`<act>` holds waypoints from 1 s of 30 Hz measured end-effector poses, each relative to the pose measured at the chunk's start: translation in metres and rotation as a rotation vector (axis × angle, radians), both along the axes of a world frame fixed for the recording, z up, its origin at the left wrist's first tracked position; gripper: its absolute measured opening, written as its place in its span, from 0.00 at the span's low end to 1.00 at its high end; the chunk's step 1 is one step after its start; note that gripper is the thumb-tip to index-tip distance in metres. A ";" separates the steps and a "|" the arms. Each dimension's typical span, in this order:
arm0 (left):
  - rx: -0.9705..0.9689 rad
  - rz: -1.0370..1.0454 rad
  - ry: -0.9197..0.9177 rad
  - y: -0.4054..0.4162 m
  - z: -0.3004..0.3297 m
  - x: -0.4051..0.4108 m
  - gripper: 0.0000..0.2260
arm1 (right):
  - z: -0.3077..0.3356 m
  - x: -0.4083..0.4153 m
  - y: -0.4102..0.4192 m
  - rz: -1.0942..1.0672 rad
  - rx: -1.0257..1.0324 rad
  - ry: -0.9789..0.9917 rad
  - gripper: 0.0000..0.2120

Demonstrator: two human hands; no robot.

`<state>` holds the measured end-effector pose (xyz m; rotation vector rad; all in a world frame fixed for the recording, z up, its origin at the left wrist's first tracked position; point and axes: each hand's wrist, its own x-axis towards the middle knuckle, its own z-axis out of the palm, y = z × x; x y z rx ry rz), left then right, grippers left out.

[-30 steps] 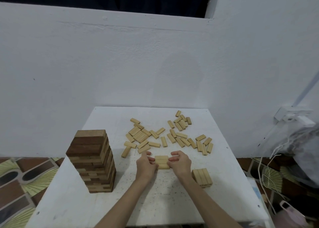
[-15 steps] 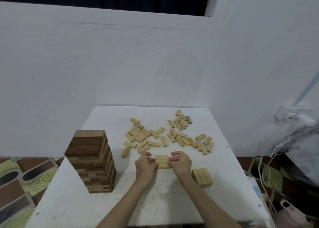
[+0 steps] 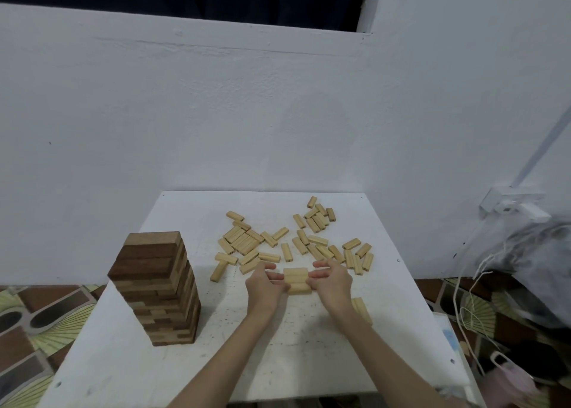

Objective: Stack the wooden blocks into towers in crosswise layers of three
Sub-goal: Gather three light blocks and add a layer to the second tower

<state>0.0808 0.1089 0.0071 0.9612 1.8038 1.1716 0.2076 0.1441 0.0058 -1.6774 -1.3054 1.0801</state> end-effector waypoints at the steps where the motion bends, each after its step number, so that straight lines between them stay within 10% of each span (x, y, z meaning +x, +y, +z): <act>1: 0.011 -0.010 -0.008 0.001 0.003 0.004 0.18 | 0.005 0.005 -0.001 -0.006 0.012 0.011 0.15; 30: -0.060 -0.126 -0.080 -0.029 0.005 0.098 0.20 | 0.019 0.107 -0.036 -0.003 -0.038 -0.115 0.15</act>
